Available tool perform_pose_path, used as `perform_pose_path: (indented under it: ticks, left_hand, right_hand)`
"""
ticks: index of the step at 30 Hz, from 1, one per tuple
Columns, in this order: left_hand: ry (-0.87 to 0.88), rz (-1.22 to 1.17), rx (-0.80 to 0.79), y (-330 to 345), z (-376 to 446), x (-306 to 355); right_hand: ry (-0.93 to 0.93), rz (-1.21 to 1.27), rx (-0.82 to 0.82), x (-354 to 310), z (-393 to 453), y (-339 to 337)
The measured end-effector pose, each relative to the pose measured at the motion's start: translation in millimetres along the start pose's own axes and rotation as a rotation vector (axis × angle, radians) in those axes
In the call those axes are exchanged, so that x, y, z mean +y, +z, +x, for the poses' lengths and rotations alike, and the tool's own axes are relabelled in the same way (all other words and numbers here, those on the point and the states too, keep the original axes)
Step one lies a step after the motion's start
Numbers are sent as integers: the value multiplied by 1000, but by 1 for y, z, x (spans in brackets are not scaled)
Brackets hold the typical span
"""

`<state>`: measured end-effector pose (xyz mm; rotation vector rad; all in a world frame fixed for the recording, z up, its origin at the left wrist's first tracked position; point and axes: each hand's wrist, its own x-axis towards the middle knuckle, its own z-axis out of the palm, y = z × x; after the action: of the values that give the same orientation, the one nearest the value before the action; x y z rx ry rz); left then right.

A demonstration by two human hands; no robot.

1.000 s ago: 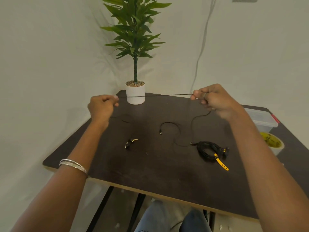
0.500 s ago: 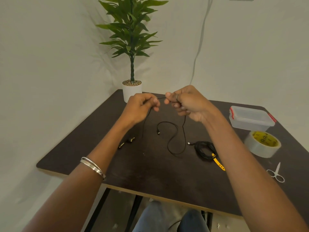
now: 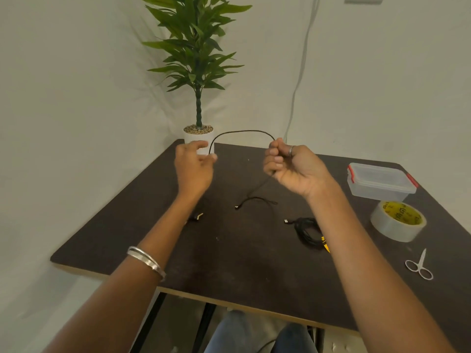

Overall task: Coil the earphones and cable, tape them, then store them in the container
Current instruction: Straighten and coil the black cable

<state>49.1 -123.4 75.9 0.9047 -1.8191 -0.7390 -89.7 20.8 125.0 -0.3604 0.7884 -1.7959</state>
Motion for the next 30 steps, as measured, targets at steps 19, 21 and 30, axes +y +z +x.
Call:
perform_pose_path:
  ticks: [19,21,30]
  left_hand:
    - [-66,-502,-411,10,-43,61]
    - [-136,-581,-456,-2,-40,60]
    - [-138,-402,-512,-39,-11,57]
  right_hand:
    - [-222,291,69,-11,2,33]
    - [-223,155,135,-15,4,20]
    - [-421,-1166,652,-11,-12,-20]
